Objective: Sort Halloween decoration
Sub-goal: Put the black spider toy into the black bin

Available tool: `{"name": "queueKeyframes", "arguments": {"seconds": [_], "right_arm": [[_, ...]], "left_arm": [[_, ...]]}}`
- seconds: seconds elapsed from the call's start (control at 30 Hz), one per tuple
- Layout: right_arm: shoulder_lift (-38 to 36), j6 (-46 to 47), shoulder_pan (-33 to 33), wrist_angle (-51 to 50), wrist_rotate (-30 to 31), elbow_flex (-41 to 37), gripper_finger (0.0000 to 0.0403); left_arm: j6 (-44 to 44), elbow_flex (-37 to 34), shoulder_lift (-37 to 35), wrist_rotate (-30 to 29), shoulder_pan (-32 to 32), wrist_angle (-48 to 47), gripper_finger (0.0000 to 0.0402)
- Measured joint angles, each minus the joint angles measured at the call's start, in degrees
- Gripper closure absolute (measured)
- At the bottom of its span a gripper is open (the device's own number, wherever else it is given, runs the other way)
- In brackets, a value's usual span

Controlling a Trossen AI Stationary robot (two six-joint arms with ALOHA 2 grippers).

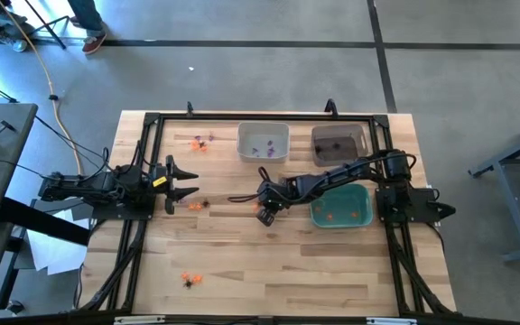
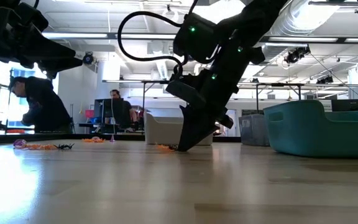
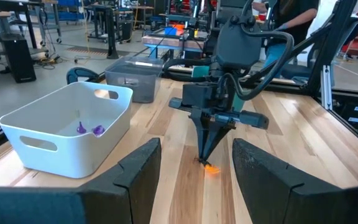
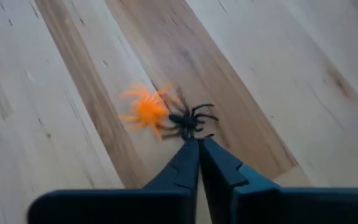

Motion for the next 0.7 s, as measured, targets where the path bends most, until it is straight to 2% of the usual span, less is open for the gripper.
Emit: {"name": "queueKeyframes", "arguments": {"seconds": [0.5,0.7], "right_arm": [[-0.8,-1.4,0.3,-0.4,0.1,0.5,0.0398],[-1.8,-7.5,2.5,-7.0,7.3,7.3,0.0377]], "left_arm": [[0.0,0.0,0.0,0.0,0.0,0.0,0.0216],[0.0,0.0,0.0,0.0,0.0,0.0,0.0216]]}}
